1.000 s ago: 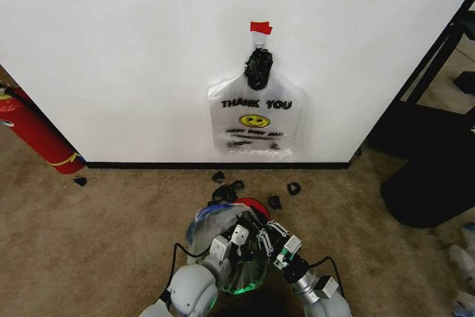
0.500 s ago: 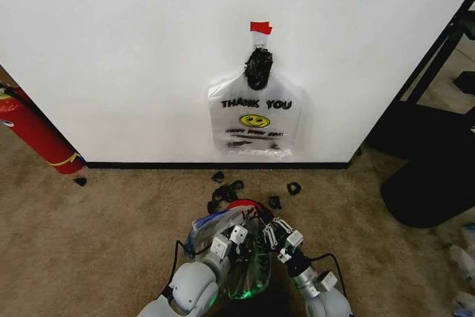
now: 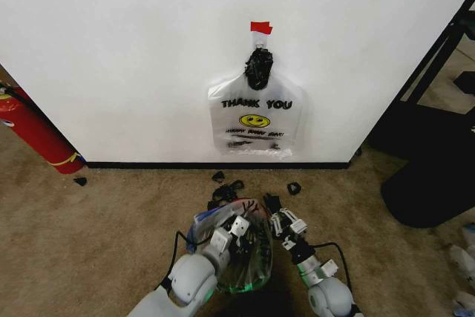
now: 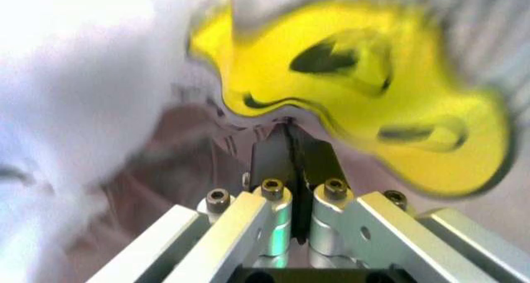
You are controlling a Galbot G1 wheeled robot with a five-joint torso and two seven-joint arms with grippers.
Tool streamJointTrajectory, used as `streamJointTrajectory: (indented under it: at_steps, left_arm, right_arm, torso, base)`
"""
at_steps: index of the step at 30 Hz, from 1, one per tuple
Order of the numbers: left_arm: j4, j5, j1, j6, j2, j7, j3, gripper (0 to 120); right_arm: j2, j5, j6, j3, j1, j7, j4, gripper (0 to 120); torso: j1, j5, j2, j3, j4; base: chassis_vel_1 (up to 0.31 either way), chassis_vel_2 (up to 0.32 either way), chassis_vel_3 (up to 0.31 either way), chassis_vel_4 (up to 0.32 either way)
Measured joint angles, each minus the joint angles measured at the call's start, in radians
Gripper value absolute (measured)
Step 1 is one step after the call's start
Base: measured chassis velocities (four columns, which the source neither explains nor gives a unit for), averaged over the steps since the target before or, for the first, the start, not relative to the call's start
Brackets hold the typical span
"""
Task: Pick up the garbage bag from the wall and place it over the trash bin.
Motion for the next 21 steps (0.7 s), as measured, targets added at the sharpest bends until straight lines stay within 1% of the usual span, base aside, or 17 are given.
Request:
streamJointTrajectory:
  at_steps: [1,4,7,8,11,13,15,16,17,20,21]
  left_arm:
    - [0.000,0.000,0.000,0.000,0.000,0.000,0.000,0]
    - [0.018,-0.029,-0.062,-0.017,-0.006,-0.001,0.034,0]
    - [0.054,-0.057,-0.125,-0.078,-0.018,0.011,0.088,0]
    - [0.054,-0.057,-0.125,-0.078,-0.018,0.011,0.088,0]
    - [0.094,-0.070,-0.172,-0.149,-0.029,0.027,0.129,0]
    - [0.095,-0.082,-0.178,-0.162,-0.030,0.028,0.136,0]
    - [0.075,-0.092,-0.166,-0.164,-0.023,0.028,0.131,0]
    - [0.045,-0.096,-0.147,-0.173,-0.015,0.031,0.115,0]
    - [0.045,-0.096,-0.147,-0.173,-0.015,0.031,0.115,0]
    - [-0.029,-0.087,-0.091,-0.225,0.000,0.051,0.048,0]
    - [-0.043,-0.080,-0.078,-0.242,0.000,0.055,0.033,0]
  right_arm:
    - [0.000,0.000,0.000,0.000,0.000,0.000,0.000,0]
    - [-0.001,-0.063,0.000,0.027,-0.020,0.078,0.034,0]
    - [0.004,-0.119,-0.007,0.054,-0.032,0.157,0.068,0]
    - [0.004,-0.119,-0.007,0.054,-0.032,0.157,0.068,0]
    - [0.004,-0.134,-0.019,0.067,-0.039,0.211,0.088,0]
    - [0.003,-0.138,-0.021,0.074,-0.044,0.225,0.094,0]
    - [0.001,-0.137,-0.022,0.075,-0.051,0.227,0.099,0]
    - [-0.001,-0.130,-0.023,0.073,-0.054,0.227,0.104,0]
    - [-0.001,-0.130,-0.023,0.073,-0.054,0.227,0.104,0]
    - [0.001,-0.093,-0.032,0.059,-0.058,0.221,0.115,0]
    - [0.003,-0.086,-0.034,0.057,-0.058,0.218,0.118,0]
  torso:
    - [0.000,0.0000,0.000,0.000,0.0000]
    - [0.000,0.0002,0.000,0.000,0.0002]
    - [0.000,0.0001,0.000,0.000,0.0000]
    - [0.000,0.0001,0.000,0.000,0.0000]
    - [0.000,0.0000,0.000,0.000,-0.0001]
    - [0.000,0.0002,0.000,0.000,-0.0001]
    - [0.000,0.0001,0.000,0.000,0.0001]
    - [0.000,0.0000,0.000,0.000,0.0000]
    - [0.000,0.0000,0.000,0.000,0.0000]
    - [0.000,0.0001,0.000,0.000,0.0005]
    - [0.000,0.0001,0.000,0.000,0.0003]
  base:
    - [0.000,0.000,0.000,0.000]
    - [0.000,0.000,0.000,0.000]
    - [0.000,0.000,0.000,0.000]
    - [0.000,0.000,0.000,0.000]
    - [0.000,0.000,0.000,0.000]
    - [0.000,0.000,0.000,0.000]
    - [0.000,0.000,0.000,0.000]
    - [0.000,0.000,0.000,0.000]
    - [0.000,0.000,0.000,0.000]
    - [0.000,0.000,0.000,0.000]
    - [0.000,0.000,0.000,0.000]
